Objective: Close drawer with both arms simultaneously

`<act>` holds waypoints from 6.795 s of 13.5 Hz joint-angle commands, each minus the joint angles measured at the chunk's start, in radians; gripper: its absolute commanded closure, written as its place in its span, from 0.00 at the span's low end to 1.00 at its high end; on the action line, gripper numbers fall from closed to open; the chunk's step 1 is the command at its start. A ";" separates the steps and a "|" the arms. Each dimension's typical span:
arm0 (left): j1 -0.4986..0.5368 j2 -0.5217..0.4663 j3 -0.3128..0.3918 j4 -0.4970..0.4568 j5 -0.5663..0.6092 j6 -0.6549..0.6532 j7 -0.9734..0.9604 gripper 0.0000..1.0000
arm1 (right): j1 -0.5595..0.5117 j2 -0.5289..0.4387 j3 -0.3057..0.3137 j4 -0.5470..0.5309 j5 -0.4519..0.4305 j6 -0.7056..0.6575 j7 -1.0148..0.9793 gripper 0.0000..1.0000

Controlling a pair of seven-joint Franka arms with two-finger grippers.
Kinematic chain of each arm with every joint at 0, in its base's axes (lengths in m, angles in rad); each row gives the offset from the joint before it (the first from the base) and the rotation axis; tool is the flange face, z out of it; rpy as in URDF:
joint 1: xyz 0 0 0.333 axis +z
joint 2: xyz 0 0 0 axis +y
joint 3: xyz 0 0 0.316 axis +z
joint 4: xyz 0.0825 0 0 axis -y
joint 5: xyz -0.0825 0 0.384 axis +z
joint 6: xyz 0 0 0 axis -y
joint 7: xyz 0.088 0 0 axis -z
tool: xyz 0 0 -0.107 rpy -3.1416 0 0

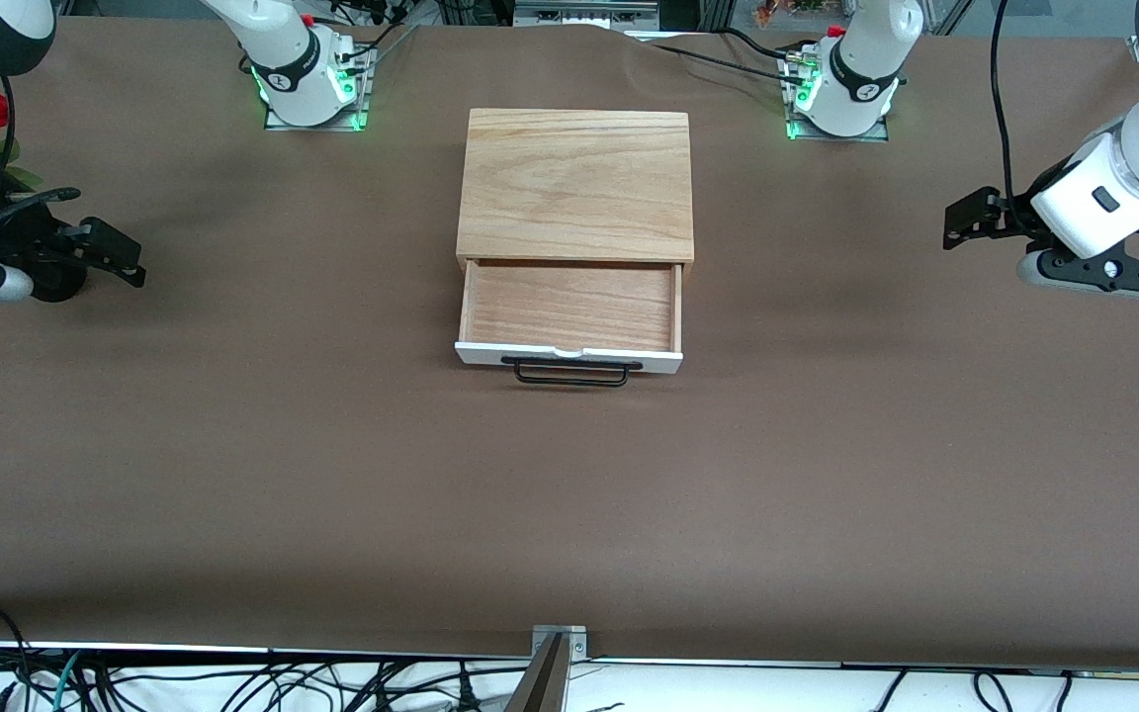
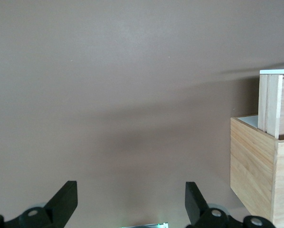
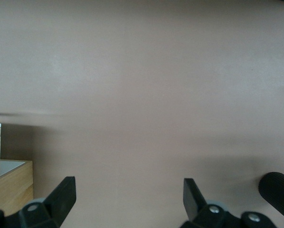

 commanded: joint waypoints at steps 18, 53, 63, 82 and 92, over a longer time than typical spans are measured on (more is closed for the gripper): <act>0.000 0.011 0.005 0.026 -0.037 -0.011 0.017 0.00 | 0.000 0.013 0.004 0.035 -0.013 -0.026 -0.005 0.00; -0.192 0.385 0.006 0.092 -0.549 0.406 -0.017 0.00 | 0.194 0.383 0.012 0.043 0.382 0.322 -0.008 0.00; -0.341 0.591 0.005 0.112 -0.804 0.761 -0.003 0.00 | 0.213 0.599 0.165 0.198 0.534 0.403 -0.016 0.00; -0.333 0.629 -0.015 0.090 -0.803 0.586 0.144 0.00 | 0.237 0.642 0.219 0.161 0.561 0.379 -0.024 0.00; -0.338 0.631 -0.015 0.086 -0.801 0.526 0.135 0.00 | 0.257 0.641 0.221 0.156 0.561 0.330 0.014 0.00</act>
